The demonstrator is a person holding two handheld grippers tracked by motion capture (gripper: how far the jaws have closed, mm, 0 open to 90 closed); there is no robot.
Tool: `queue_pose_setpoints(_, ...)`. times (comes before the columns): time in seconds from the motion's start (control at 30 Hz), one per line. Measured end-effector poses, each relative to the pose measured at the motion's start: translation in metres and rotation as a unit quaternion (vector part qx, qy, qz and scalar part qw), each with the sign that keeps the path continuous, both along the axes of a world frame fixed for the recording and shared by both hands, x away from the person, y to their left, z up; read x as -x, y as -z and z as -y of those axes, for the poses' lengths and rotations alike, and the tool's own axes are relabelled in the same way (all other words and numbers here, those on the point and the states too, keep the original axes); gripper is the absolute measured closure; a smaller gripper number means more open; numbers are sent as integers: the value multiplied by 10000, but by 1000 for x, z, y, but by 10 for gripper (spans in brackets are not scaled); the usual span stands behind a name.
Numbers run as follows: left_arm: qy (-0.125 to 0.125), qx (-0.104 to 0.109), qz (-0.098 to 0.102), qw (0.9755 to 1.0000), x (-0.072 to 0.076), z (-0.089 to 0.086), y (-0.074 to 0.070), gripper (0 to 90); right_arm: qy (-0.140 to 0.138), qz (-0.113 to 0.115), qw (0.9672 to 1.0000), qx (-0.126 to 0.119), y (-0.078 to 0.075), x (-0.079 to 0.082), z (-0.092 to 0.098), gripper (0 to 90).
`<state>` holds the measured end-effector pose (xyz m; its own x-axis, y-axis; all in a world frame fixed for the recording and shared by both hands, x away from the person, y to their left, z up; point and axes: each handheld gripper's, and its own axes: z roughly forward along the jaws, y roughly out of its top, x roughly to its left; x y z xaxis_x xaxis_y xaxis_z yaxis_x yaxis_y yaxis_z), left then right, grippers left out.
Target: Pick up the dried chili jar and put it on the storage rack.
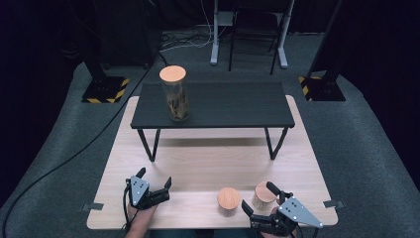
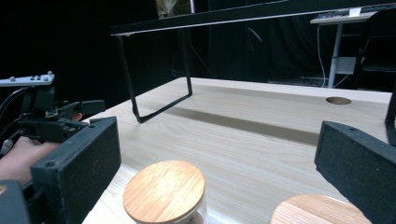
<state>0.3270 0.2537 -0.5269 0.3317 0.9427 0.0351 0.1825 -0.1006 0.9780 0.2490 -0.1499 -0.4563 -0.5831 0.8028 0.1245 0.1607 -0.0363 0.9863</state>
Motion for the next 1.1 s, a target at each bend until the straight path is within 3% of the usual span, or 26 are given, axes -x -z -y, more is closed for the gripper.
queue_pose_setpoints(0.6, 21, -6, 11, 10000, 0, 0, 0, 1, -340, -167, 9988, 308, 15, -2, -32, 0)
queue_pose_setpoints(1.1, 31, 27, 14, 10000, 0, 0, 0, 1, -300, -286, 9983, 418, 26, -6, -42, 0)
